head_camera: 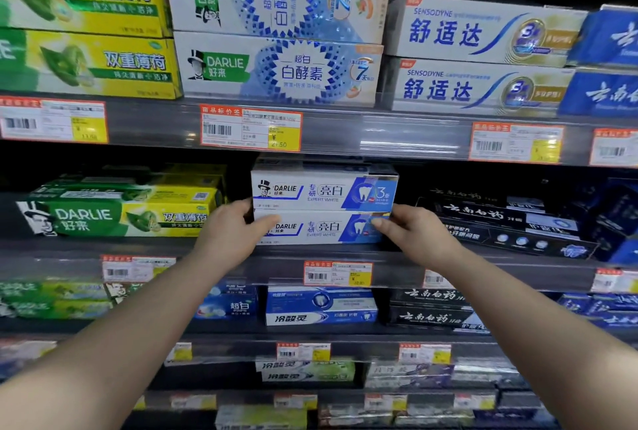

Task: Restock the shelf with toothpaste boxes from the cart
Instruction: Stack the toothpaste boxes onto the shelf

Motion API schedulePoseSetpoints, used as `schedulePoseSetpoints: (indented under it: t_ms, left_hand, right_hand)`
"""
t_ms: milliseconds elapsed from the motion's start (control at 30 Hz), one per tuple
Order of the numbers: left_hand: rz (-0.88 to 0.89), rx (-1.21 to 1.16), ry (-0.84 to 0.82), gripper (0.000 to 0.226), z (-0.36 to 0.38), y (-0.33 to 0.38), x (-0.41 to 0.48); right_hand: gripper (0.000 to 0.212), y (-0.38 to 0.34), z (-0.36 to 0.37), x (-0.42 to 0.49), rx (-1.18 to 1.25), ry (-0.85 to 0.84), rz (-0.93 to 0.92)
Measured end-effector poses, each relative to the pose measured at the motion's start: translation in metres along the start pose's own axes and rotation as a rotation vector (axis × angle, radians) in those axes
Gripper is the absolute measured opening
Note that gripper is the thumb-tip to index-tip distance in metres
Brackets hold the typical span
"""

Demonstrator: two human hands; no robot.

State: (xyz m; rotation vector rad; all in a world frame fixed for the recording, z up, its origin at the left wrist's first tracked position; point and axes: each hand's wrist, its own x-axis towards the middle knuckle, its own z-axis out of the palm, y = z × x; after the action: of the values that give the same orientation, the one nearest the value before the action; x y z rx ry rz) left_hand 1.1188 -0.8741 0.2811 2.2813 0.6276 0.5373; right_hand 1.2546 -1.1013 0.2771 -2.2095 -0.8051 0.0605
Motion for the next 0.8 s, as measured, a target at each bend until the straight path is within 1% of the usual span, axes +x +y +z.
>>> schedulePoseSetpoints:
  t_ms: [200, 300, 433, 600, 667, 800]
  left_hand:
    - [-0.032, -0.003, -0.012, 0.03, -0.001, 0.006, 0.006]
    - [-0.034, -0.037, -0.053, 0.03, 0.0, 0.006, 0.006]
    - [-0.046, -0.215, -0.178, 0.028, -0.002, 0.0, 0.008]
    - [-0.058, -0.235, -0.323, 0.038, -0.003, -0.003, 0.011]
    - [-0.067, -0.252, -0.363, 0.042, -0.004, -0.004, 0.013]
    - [-0.1, -0.224, -0.363, 0.048, -0.003, -0.007, 0.016]
  right_hand:
    - [0.032, -0.005, 0.003, 0.002, -0.061, 0.032, 0.02]
    - [0.035, -0.005, 0.004, 0.006, -0.04, 0.033, 0.058]
    - [0.033, -0.008, 0.002, 0.007, 0.098, -0.083, 0.04]
    - [0.03, -0.006, -0.001, 0.006, 0.159, -0.175, 0.038]
    - [0.033, -0.005, -0.002, 0.006, 0.185, -0.221, 0.053]
    - [0.039, -0.005, -0.003, 0.008, 0.182, -0.257, 0.063]
